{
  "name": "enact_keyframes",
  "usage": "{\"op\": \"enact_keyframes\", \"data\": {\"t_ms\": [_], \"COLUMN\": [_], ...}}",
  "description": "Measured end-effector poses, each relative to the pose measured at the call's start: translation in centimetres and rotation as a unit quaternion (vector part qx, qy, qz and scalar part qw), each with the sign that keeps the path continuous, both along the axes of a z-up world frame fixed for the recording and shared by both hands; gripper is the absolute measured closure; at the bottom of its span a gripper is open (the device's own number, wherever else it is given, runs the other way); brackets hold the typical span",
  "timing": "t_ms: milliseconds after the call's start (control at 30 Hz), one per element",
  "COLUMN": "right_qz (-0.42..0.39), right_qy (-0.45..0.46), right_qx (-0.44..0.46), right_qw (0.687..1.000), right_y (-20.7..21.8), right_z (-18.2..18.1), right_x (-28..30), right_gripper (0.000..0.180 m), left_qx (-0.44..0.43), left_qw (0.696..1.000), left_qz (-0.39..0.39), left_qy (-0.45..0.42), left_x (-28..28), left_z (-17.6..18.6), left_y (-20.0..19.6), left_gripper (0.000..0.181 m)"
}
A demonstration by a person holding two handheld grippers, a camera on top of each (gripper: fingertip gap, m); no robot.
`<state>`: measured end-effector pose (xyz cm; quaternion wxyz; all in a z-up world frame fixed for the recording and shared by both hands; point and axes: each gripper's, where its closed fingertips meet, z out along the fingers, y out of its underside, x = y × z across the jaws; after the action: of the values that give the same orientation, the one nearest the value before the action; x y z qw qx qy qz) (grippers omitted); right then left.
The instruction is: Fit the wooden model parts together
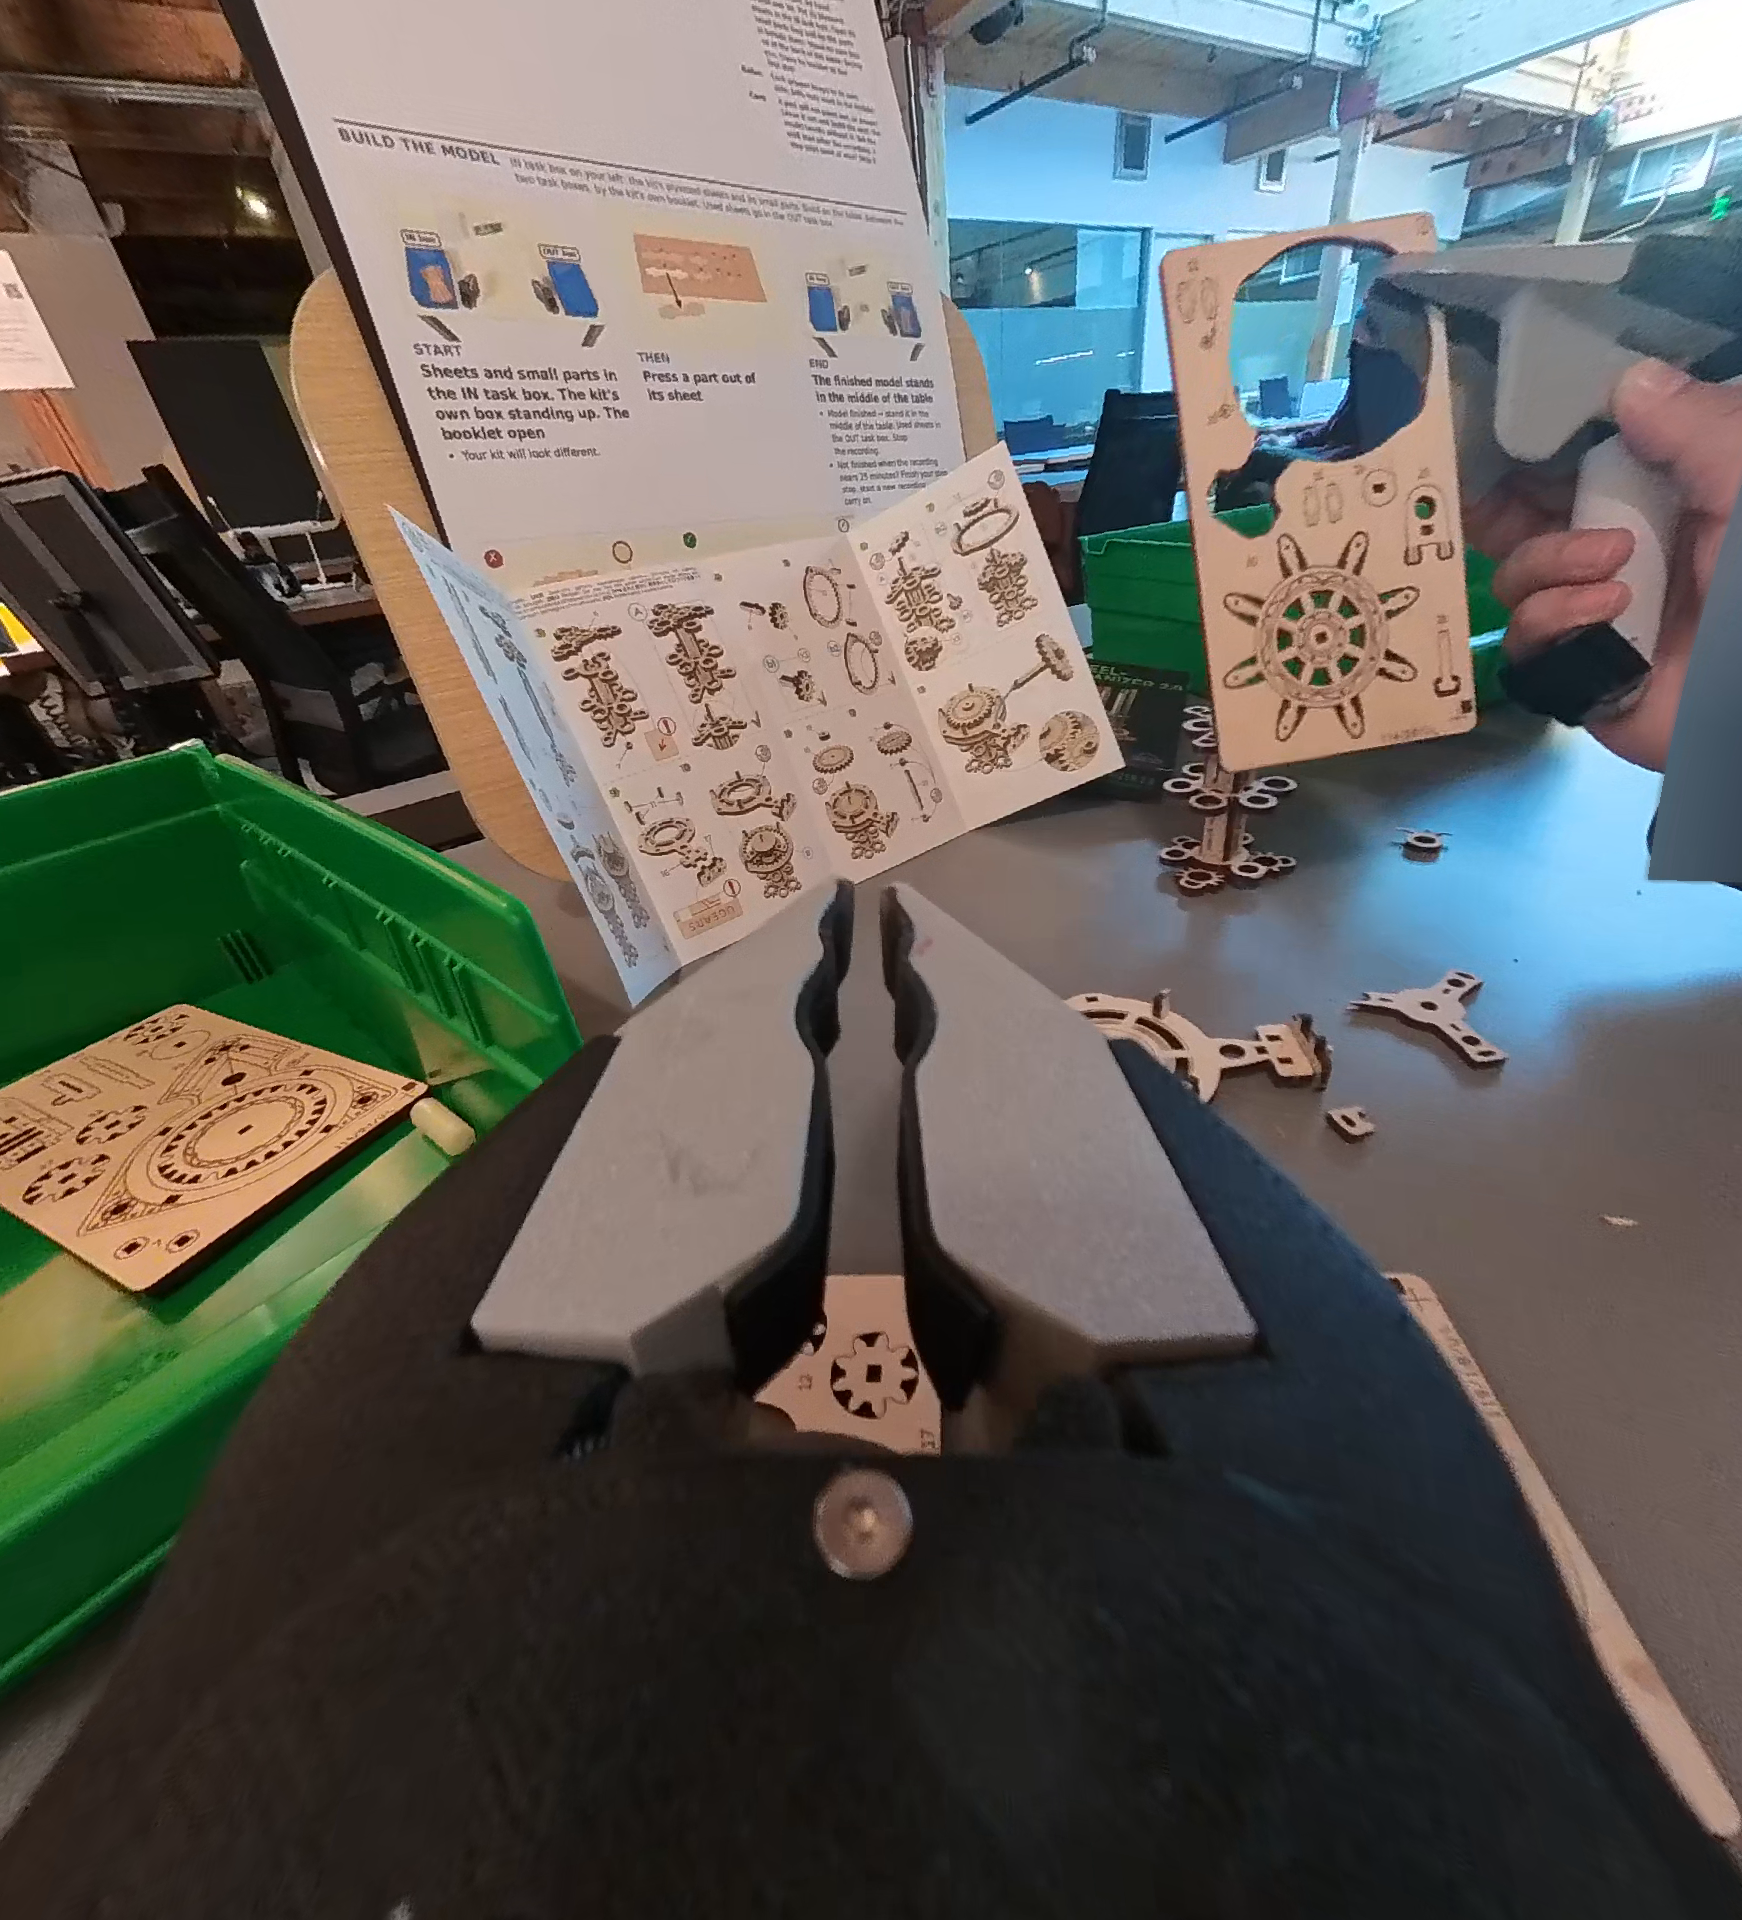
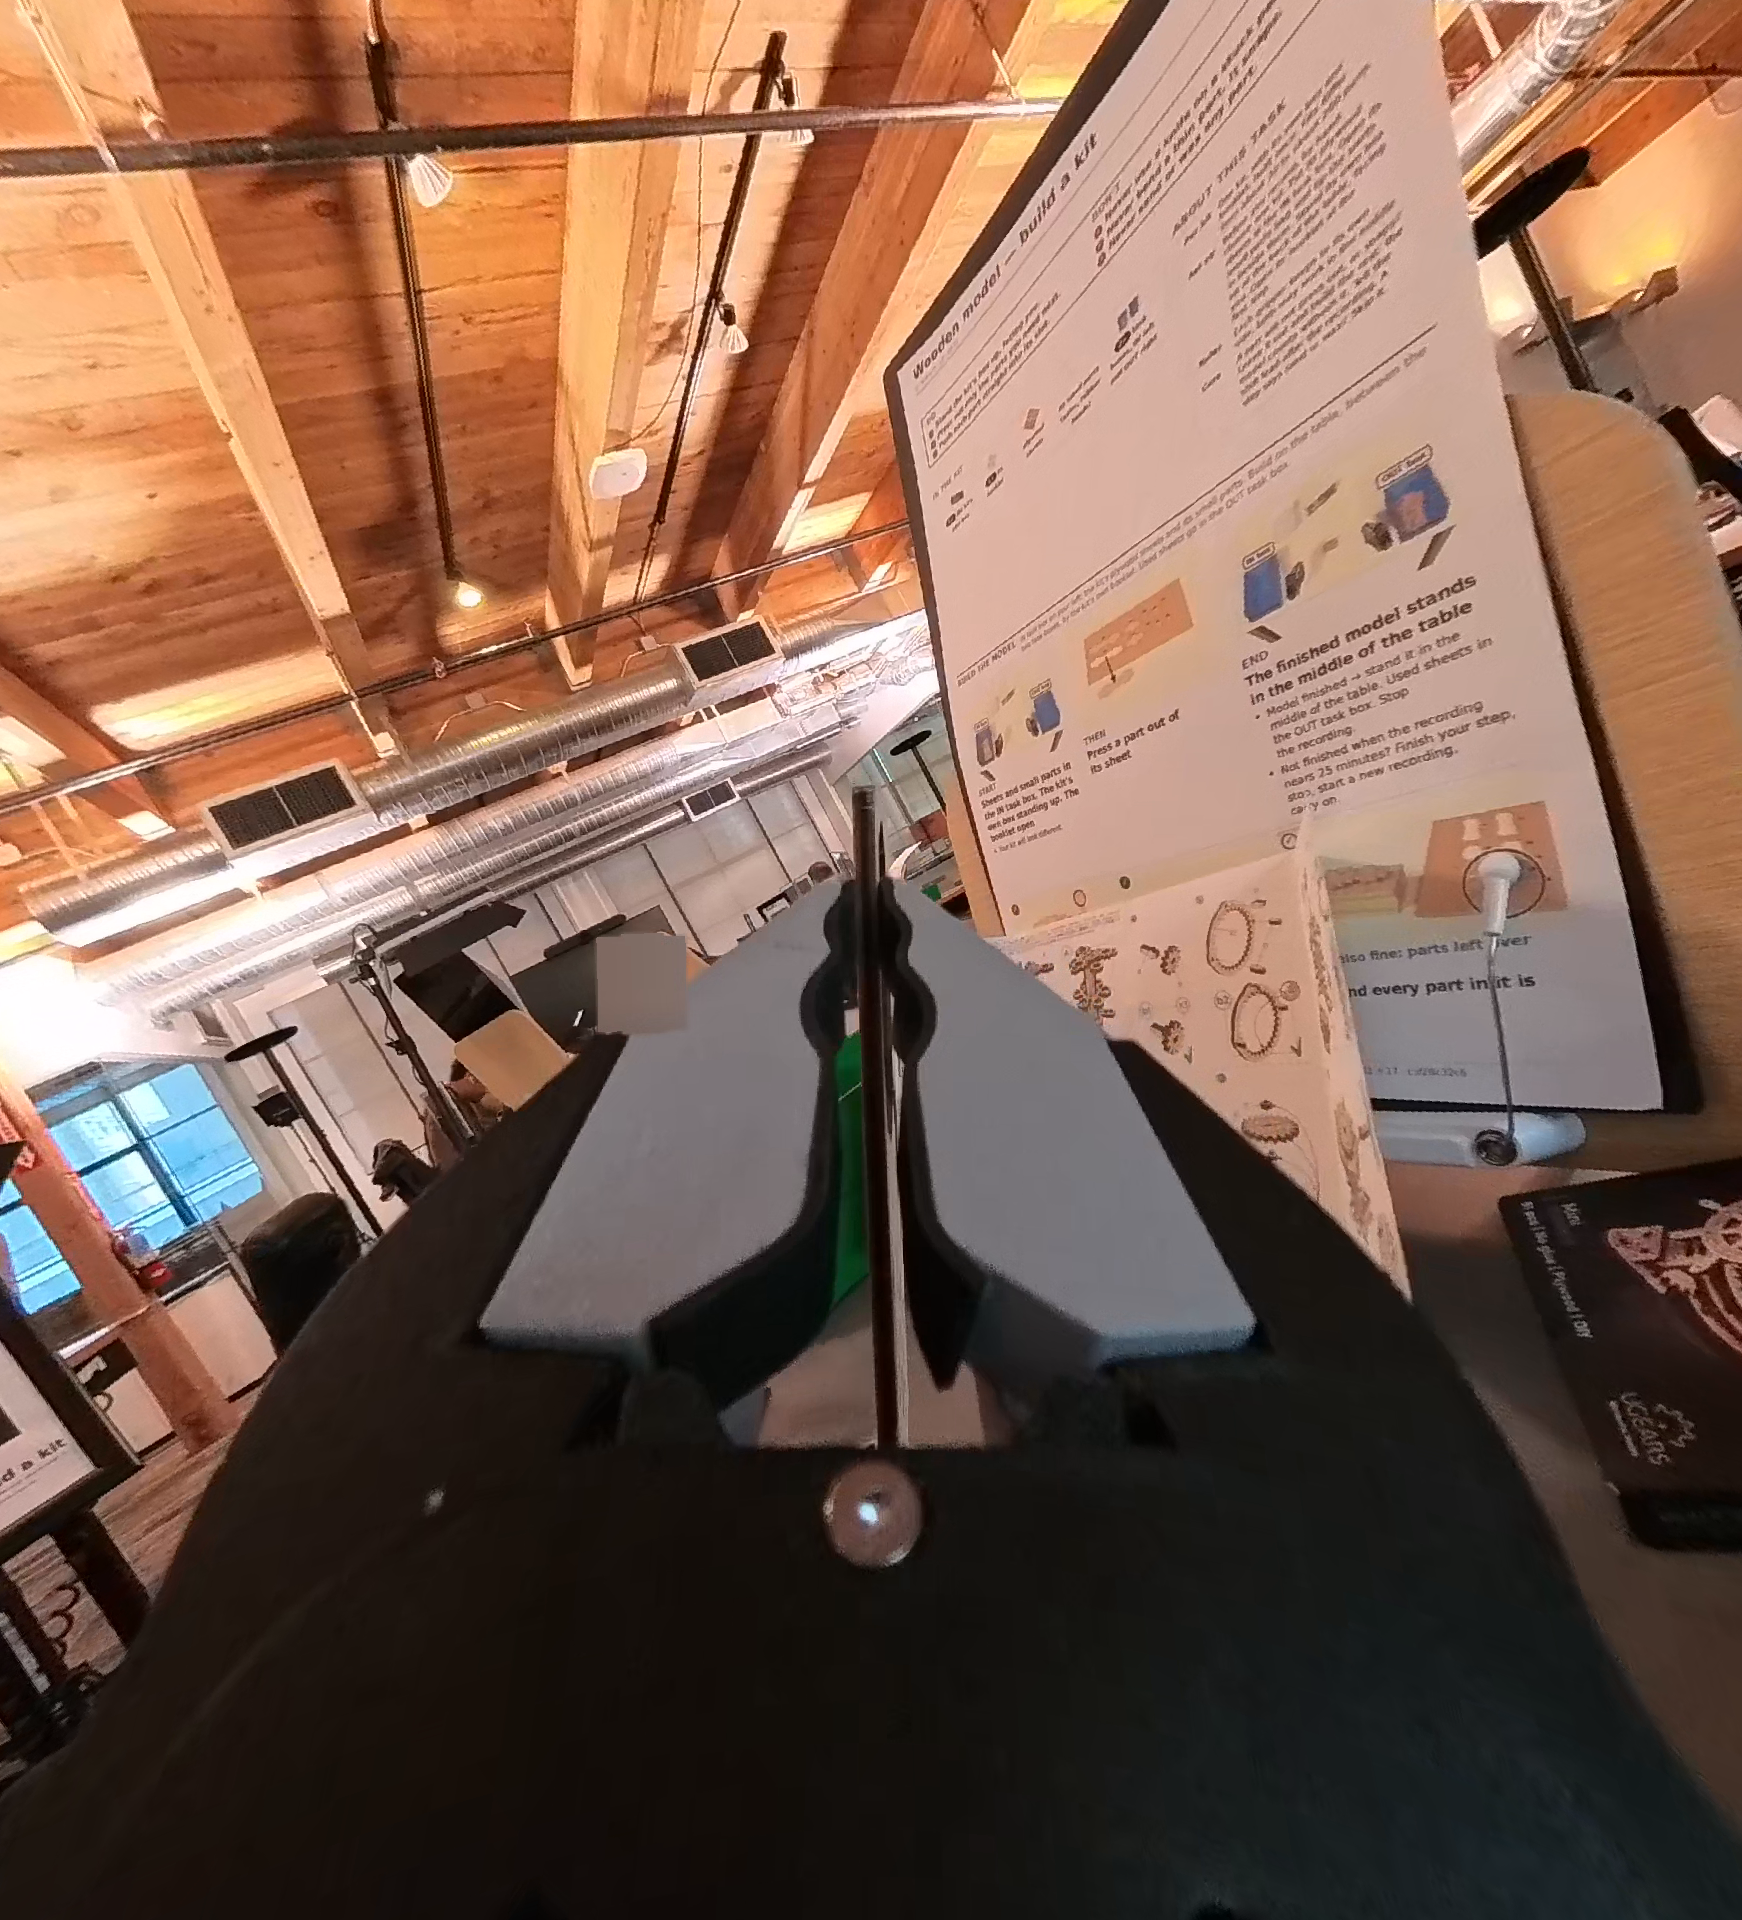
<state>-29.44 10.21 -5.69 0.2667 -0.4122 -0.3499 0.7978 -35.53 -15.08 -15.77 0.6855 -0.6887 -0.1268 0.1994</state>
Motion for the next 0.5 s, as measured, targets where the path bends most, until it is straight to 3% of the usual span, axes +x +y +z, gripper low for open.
{"op": "enact_keyframes", "data": {"t_ms": [500], "right_qz": [0.066], "right_qy": [-0.040], "right_qx": [0.009], "right_qw": [0.997], "right_y": [-2.4], "right_z": [-1.5], "right_x": [-1.3], "right_gripper": [0.180], "left_qx": [0.003], "left_qw": [1.000], "left_qz": [-0.001], "left_qy": [0.003], "left_x": [0.0], "left_z": [0.1], "left_y": [-0.1], "left_gripper": [0.179]}}
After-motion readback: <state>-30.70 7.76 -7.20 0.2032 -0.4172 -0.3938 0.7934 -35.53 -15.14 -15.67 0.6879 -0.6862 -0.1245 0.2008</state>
